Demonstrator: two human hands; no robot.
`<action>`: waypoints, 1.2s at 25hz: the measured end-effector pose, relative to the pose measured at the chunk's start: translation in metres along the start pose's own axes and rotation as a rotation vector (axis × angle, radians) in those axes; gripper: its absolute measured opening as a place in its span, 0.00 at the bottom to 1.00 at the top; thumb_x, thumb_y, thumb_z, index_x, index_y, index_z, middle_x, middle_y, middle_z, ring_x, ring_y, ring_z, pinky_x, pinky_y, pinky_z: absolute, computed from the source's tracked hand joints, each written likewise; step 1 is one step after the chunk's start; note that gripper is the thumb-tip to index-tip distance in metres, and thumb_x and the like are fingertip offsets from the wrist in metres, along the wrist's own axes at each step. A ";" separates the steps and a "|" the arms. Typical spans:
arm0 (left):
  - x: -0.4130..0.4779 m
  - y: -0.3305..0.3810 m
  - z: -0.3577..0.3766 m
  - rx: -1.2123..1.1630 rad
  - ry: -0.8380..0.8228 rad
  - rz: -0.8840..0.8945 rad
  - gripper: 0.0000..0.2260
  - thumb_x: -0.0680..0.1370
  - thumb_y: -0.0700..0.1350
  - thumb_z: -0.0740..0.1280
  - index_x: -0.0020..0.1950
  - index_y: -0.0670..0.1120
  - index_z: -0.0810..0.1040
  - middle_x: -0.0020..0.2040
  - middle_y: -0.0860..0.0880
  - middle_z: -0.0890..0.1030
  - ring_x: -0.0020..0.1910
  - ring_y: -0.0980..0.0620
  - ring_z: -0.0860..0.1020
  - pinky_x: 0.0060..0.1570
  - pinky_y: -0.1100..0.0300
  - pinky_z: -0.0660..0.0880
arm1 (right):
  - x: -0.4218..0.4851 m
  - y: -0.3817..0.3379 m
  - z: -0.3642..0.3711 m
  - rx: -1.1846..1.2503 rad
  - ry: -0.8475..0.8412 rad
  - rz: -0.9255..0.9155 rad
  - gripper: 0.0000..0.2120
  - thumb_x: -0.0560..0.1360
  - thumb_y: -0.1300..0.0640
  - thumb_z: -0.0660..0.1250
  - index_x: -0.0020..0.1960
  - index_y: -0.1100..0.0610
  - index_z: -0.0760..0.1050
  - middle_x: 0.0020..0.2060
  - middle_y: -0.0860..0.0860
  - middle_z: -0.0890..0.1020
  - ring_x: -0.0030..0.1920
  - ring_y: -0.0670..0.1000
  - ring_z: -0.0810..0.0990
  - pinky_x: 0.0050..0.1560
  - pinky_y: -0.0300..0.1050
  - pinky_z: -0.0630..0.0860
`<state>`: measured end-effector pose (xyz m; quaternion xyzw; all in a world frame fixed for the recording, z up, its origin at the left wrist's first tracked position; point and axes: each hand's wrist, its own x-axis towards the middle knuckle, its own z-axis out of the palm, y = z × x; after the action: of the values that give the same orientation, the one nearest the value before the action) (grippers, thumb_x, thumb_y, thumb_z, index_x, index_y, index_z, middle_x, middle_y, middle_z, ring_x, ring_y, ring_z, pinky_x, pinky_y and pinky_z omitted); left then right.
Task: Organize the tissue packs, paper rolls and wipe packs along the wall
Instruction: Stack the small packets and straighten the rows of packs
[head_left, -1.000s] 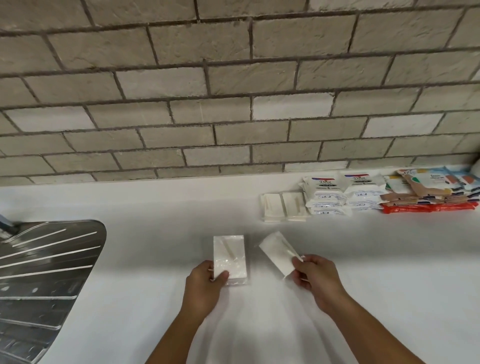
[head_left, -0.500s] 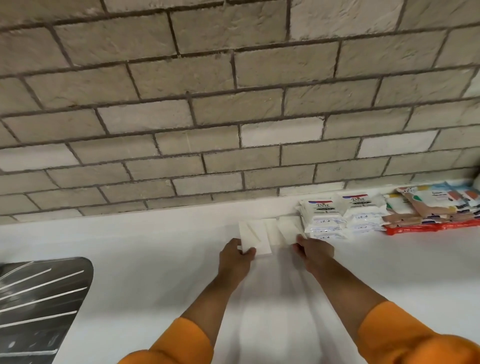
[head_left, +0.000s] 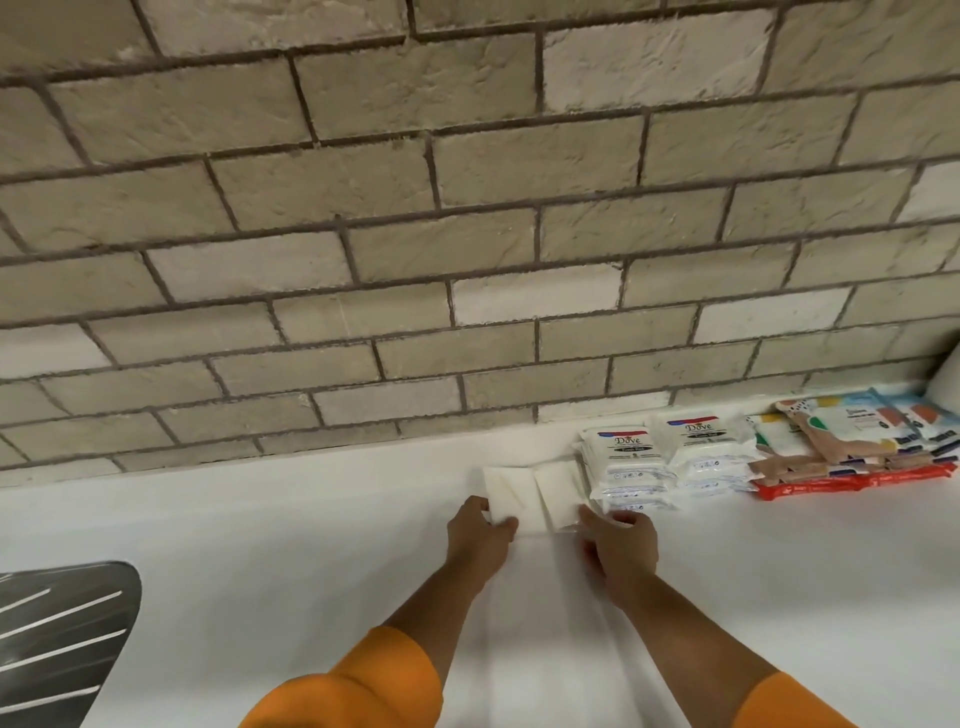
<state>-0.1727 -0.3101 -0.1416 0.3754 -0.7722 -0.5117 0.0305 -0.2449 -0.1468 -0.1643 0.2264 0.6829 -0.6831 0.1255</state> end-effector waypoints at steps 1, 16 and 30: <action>0.001 0.002 0.002 0.009 0.012 0.013 0.13 0.75 0.46 0.74 0.56 0.46 0.75 0.53 0.46 0.81 0.42 0.54 0.79 0.29 0.69 0.69 | 0.000 0.003 -0.002 -0.004 -0.017 -0.016 0.16 0.70 0.54 0.80 0.49 0.59 0.76 0.43 0.58 0.84 0.35 0.55 0.81 0.27 0.39 0.76; 0.016 0.013 0.022 0.253 0.071 -0.050 0.33 0.75 0.61 0.68 0.73 0.44 0.66 0.68 0.43 0.73 0.68 0.40 0.73 0.62 0.49 0.73 | -0.001 0.008 -0.004 -0.192 -0.022 -0.111 0.17 0.74 0.53 0.72 0.31 0.56 0.72 0.22 0.52 0.78 0.23 0.50 0.74 0.31 0.41 0.72; 0.039 0.041 0.031 -0.159 -0.069 -0.346 0.13 0.74 0.42 0.73 0.53 0.42 0.72 0.43 0.47 0.75 0.49 0.44 0.77 0.42 0.56 0.74 | -0.003 -0.007 0.018 -0.198 0.077 0.006 0.17 0.70 0.49 0.77 0.34 0.62 0.81 0.32 0.55 0.84 0.37 0.56 0.83 0.45 0.47 0.79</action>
<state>-0.2365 -0.3029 -0.1362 0.4812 -0.6538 -0.5814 -0.0548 -0.2477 -0.1645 -0.1571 0.2411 0.7505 -0.6029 0.1230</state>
